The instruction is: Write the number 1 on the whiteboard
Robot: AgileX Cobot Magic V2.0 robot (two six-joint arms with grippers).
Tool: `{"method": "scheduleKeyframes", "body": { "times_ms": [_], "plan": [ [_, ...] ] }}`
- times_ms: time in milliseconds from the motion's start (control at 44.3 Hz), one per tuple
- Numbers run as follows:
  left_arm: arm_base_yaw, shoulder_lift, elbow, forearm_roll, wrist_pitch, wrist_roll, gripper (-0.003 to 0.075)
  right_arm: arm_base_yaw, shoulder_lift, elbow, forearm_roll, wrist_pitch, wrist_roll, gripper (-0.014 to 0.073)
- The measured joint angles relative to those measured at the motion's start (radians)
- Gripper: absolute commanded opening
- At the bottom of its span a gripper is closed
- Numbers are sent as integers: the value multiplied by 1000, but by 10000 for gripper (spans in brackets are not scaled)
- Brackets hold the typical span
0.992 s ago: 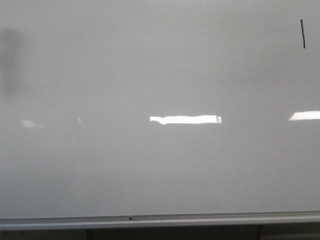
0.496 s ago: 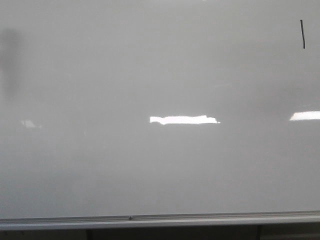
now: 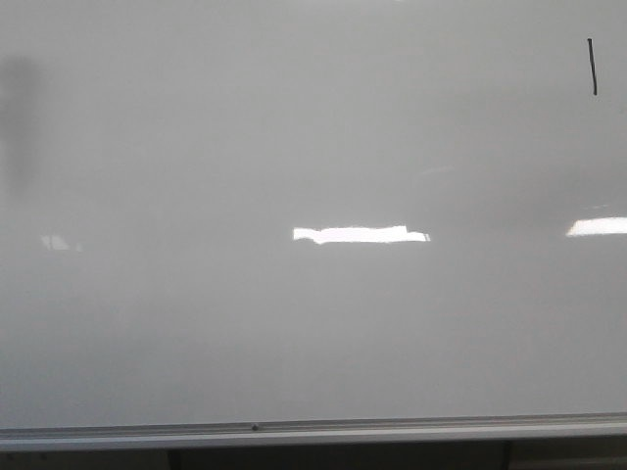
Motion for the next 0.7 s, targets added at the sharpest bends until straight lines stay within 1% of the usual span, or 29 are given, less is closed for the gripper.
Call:
{"method": "scheduleKeyframes", "body": {
  "times_ms": [180,338,699],
  "plan": [
    [-66,0,-2,52,28,-4,-19,0,0,0,-10,0,0,-69],
    [-59,0,-2,68,54,-60,-19,0,0,0,-15,2,0,-69],
    [-52,0,-2,72,58,-79,-19,0,0,2,-17,2,0,-69]
  ]
}}
